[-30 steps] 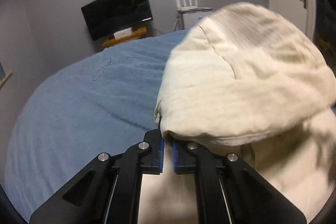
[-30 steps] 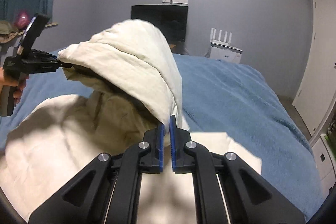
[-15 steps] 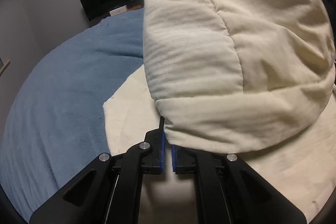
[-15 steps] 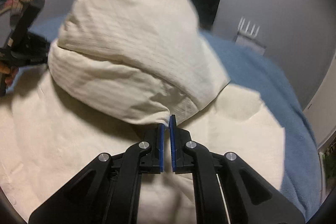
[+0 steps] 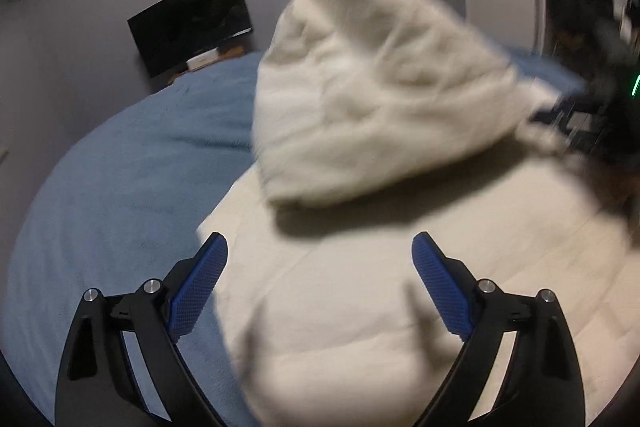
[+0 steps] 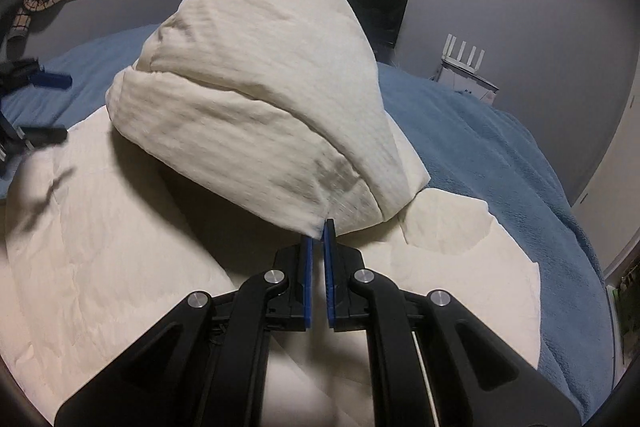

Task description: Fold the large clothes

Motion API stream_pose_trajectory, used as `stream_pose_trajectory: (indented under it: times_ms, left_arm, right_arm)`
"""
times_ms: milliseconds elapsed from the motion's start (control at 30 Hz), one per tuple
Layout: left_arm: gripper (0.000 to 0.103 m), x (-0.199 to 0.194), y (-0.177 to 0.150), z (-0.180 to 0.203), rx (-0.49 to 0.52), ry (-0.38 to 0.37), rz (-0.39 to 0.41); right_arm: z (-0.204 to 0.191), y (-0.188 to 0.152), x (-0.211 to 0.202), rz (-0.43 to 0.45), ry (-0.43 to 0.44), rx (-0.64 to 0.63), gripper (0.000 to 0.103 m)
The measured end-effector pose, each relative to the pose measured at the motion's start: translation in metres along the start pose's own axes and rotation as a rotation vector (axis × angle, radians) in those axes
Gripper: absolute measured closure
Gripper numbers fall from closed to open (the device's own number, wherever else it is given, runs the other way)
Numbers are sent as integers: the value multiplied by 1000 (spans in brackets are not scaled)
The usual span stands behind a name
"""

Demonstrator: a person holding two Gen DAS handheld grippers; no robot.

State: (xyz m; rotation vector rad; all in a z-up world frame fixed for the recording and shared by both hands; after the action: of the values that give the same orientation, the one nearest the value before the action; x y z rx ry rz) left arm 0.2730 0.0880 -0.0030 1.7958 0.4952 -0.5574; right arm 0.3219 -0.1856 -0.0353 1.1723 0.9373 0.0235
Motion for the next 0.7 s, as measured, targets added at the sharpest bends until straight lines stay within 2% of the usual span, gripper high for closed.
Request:
stream_pose_trajectory:
  times_ms: [67,133,200,300,367,400,433,500,533,567,600,667,700]
  left_arm:
    - [15,-8,18,11,-56,-70,12]
    - [23,-16,32,26,-83,-122,17]
    - [25,-8,55,39,-88,-147,29]
    - [29,-3,74,60,-70,-141,50]
    - [33,17,84,71,-66,-141,1]
    - [43,27,81,73,-62,-134,-27]
    - [47,41,75,76,-44,-124,-69]
    - [49,66,61,79,-4,-87,-140]
    - [49,79,54,79,6,-82,-176]
    - [47,91,47,78,11,-71,-203]
    - [45,102,41,74,13,-46,-224]
    - [43,113,35,68,-3,-31,-242]
    - [42,116,33,65,-18,-35,-248]
  right_arm:
    - [-11,-1,3,-13,11,-14,100]
    - [-20,-4,2,-29,22,-24,100]
    - [-19,-3,5,-43,46,-17,100]
    - [-14,1,8,-42,85,-6,100]
    - [-12,2,9,-49,93,-8,100]
    - [-11,2,9,-52,98,-8,100]
    - [-11,3,10,-53,107,-7,100]
    - [-10,7,10,-65,118,-10,97]
    - [-10,9,9,-70,141,-4,94]
    - [-8,13,8,-69,165,4,85]
    - [-5,17,4,-52,187,17,71]
    - [1,27,-7,6,220,38,49]
    - [4,33,-12,42,221,47,46]
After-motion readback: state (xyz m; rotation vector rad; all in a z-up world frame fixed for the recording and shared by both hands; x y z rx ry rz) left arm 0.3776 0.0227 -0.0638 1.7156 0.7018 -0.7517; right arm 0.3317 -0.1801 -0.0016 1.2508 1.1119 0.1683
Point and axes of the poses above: each gripper's, at about its wrist camera, not at the fingertips, and x roughly the way its jaws point, z to its right, y to its top, the point moved 5 cm from there along x, roughly the way its jaws point, and after that the axes turned 10 degrees about y, right-handed, at the moved point
